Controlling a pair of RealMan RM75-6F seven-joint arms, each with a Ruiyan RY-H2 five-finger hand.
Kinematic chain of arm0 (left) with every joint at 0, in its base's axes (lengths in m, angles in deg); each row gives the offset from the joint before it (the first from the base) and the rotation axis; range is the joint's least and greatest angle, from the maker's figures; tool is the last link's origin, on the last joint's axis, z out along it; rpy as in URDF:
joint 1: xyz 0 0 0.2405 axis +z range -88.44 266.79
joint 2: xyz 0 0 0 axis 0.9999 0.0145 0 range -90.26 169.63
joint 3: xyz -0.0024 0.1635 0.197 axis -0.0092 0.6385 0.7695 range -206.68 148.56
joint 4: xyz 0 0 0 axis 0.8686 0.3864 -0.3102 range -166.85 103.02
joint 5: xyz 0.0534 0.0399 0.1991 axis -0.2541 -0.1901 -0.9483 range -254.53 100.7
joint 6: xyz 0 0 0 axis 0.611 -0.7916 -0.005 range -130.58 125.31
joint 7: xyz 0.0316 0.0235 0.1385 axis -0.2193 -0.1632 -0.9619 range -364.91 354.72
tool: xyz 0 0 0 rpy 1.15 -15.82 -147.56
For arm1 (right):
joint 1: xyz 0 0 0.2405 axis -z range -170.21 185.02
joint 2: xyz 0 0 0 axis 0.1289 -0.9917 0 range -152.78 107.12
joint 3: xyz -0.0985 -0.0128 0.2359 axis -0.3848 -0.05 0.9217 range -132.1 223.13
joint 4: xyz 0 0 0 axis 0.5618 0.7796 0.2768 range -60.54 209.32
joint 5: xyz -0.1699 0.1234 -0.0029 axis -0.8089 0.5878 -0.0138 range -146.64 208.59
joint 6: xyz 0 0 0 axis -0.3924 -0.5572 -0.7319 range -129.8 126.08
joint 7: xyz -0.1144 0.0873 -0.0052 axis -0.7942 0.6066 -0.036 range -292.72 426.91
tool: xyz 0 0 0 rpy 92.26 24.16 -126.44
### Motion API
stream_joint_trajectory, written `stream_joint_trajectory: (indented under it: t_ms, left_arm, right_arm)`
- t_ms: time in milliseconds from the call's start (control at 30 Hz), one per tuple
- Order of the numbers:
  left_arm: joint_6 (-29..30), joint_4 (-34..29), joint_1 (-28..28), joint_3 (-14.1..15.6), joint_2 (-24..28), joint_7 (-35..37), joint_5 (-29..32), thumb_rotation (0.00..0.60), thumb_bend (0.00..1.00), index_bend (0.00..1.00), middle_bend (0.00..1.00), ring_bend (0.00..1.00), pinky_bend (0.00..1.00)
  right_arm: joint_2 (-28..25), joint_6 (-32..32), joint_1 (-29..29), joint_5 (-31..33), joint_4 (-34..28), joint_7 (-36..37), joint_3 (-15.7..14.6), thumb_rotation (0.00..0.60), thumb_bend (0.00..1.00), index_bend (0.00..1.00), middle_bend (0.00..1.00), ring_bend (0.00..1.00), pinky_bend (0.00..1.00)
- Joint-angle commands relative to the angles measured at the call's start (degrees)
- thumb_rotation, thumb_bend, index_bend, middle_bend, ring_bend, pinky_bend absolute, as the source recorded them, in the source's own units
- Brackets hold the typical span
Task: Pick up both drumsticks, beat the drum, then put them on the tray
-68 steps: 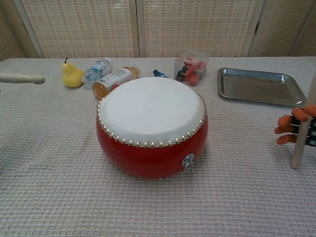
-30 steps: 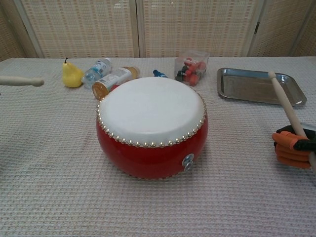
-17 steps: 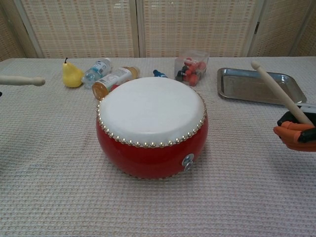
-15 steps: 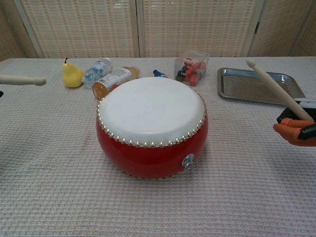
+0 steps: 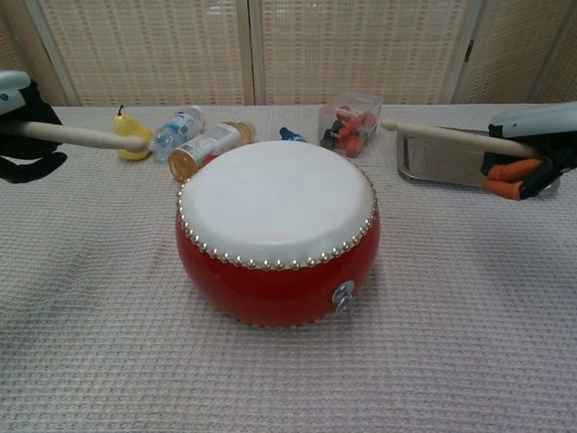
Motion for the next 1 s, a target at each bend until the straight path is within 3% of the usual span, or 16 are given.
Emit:
stream_joint_trajectory:
  t_ms: [33,167,333,600,1000]
  left_arm:
    - [-2.39,-0.20,-2.10,-1.33,-1.40,-3.09,1.79,0.600,0.89,1.00,1.00,1.00,1.00]
    - [-4.64,-0.23,-3.72,-1.92,-2.87,-7.01,3.99,0.600,0.89,1.00,1.00,1.00,1.00]
    - [-7.01,0.66,-5.24,-2.32,-5.55,-10.85,7.39,0.600,0.89,1.00,1.00,1.00,1.00]
    - [-8.38,2.16,-6.97,-3.54,-10.37,-17.78,14.01,0.600,0.89,1.00,1.00,1.00,1.00]
    - [-3.92,0.15,-6.28,-4.34,-8.74,-19.33,14.24,0.600,0.88,1.00,1.00,1.00,1.00]
  right_arm:
    - [0.56,4.14,-7.16,16.27,-4.33,-26.42,4.45,0.600,0.77,1.00,1.00,1.00,1.00]
    - [0.79,1.08,-9.53,22.26,-7.83,-37.08,5.05,0.600,0.77,1.00,1.00,1.00,1.00]
    - [0.67,-1.90,-11.23,25.18,-10.87,-44.48,5.68,0.600,0.77,1.00,1.00,1.00,1.00]
    - [2.29,-3.75,-12.14,25.93,-11.53,-50.36,5.25,0.600,0.77,1.00,1.00,1.00,1.00]
    - [7.82,-1.99,-12.82,27.77,-5.95,-56.98,1.25,0.600,0.77,1.00,1.00,1.00,1.00]
